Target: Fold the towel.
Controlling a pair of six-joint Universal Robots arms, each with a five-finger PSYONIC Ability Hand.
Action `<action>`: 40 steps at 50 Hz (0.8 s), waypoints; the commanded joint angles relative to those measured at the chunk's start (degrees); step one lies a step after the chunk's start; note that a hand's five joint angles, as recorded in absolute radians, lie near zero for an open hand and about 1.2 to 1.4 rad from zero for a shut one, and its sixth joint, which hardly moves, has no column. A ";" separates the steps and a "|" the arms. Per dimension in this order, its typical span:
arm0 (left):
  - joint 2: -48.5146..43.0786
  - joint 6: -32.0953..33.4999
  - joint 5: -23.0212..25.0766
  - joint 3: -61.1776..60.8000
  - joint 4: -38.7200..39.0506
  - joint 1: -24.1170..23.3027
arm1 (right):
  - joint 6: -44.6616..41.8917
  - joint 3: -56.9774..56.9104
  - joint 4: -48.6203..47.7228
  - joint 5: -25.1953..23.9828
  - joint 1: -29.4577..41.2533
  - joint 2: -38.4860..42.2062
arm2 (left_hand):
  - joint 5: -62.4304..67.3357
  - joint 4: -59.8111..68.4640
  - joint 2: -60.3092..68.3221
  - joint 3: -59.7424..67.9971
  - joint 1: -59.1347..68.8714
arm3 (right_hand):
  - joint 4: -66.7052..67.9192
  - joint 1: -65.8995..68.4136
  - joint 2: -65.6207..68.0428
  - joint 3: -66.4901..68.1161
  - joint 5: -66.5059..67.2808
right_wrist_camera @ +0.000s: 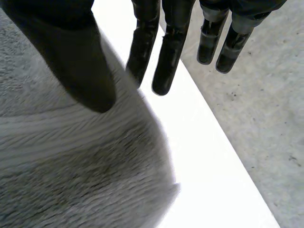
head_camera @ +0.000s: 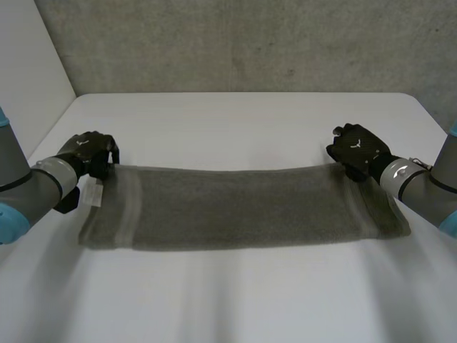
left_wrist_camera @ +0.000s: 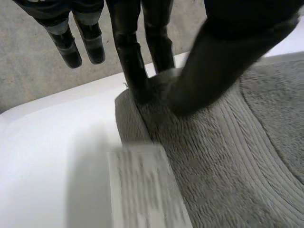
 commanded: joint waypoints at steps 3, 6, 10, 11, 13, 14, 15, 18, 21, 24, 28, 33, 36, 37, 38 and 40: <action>2.35 -0.56 -0.04 -1.08 -0.17 -2.52 | 3.83 5.56 -1.73 1.17 -0.39 -10.13 | -41.23 -3.11 -40.01 -2.75 -38.79 | -4.37 -40.85 -41.04 -2.63 -41.32; 5.77 -0.74 -0.04 -2.92 -0.26 -2.79 | 5.87 7.68 -2.09 1.00 -0.75 -12.97 | -41.40 -3.11 -40.19 -2.75 -38.96 | -4.37 -40.85 -41.04 -2.63 -41.32; 9.66 -0.83 0.14 -5.13 -0.17 -2.97 | 10.86 13.99 -2.70 0.65 -2.06 -20.77 | -41.40 -3.11 -40.19 -2.75 -38.96 | -4.37 -40.85 -41.04 -2.63 -41.32; 11.40 -0.83 0.23 -6.17 -0.09 -3.05 | 11.40 16.10 -2.18 0.64 -3.11 -22.88 | -41.40 -3.11 -40.19 -2.75 -38.96 | -4.37 -40.85 -41.04 -2.63 -41.32; 13.35 -0.83 0.32 -7.41 0.18 -3.23 | 11.58 17.86 -1.74 0.73 -4.25 -24.73 | -41.40 -3.11 -40.19 -2.75 -38.96 | -4.37 -40.85 -41.04 -2.63 -41.32; 15.18 -0.65 0.40 -8.72 0.61 -3.41 | 11.58 19.79 -1.21 0.82 -5.22 -26.23 | -41.40 -3.11 -40.19 -2.75 -38.96 | -4.37 -40.85 -41.04 -2.63 -41.32; 16.59 -0.48 0.40 -9.95 1.14 -3.49 | 11.58 19.81 -1.21 0.82 -5.23 -26.24 | -41.40 -3.11 -40.19 -2.75 -38.96 | -4.37 -40.85 -41.04 -2.63 -41.32; 17.66 -0.39 0.32 -11.02 1.58 -3.41 | 10.97 23.40 1.67 0.47 -7.15 -28.34 | -41.40 -3.11 -40.19 -2.75 -38.96 | -4.37 -40.85 -41.04 -2.63 -41.32; 18.71 -0.39 0.40 -13.13 1.85 -3.23 | 9.22 26.30 4.67 -0.58 -9.70 -29.31 | -41.23 -3.11 -40.02 -2.75 -38.79 | -4.37 -40.85 -41.04 -2.63 -41.32; 19.77 -0.39 0.84 -15.59 1.94 -2.97 | 6.15 29.20 6.60 -2.68 -12.51 -29.76 | -41.07 -3.11 -39.85 -2.75 -38.62 | -4.37 -40.85 -41.04 -2.63 -41.32; 22.39 -0.39 1.19 -18.57 2.20 -3.23 | 2.97 31.41 7.49 -4.54 -14.55 -28.97 | -40.90 -3.11 -39.68 -2.75 -38.46 | -4.37 -38.25 -38.43 -2.63 -38.72; 24.68 -0.39 1.19 -20.77 4.65 -3.41 | 0.06 33.52 7.05 -6.30 -16.65 -26.07 | -41.06 -3.11 -39.85 -2.75 -38.62 | -4.37 -35.22 -35.40 -2.63 -35.69; 25.91 -0.39 1.11 -21.74 6.15 -3.41 | -1.61 33.44 6.88 -6.91 -17.18 -23.16 | -41.07 -3.11 -39.85 -2.75 -38.62 | -4.37 -30.01 -30.19 -2.63 -30.47; 25.92 -0.39 1.11 -21.74 6.15 -3.41 | -2.74 33.35 6.88 -7.00 -17.27 -21.86 | -41.07 -3.11 -39.85 -2.75 -38.62 | -4.37 -26.51 -26.69 -2.63 -26.98; 26.09 -0.39 1.11 -21.91 6.59 -3.41 | -3.88 33.26 6.79 -7.00 -17.27 -20.72 | -41.07 -3.11 -39.85 -2.75 -38.62 | -4.37 -25.47 -25.66 -2.63 -25.94; 26.09 -0.57 1.11 -22.00 6.68 -3.41 | -4.93 33.17 6.70 -7.00 -17.36 -19.83 | -40.90 -3.11 -39.68 -2.75 -38.46 | -4.37 -25.30 -25.48 -2.63 -25.77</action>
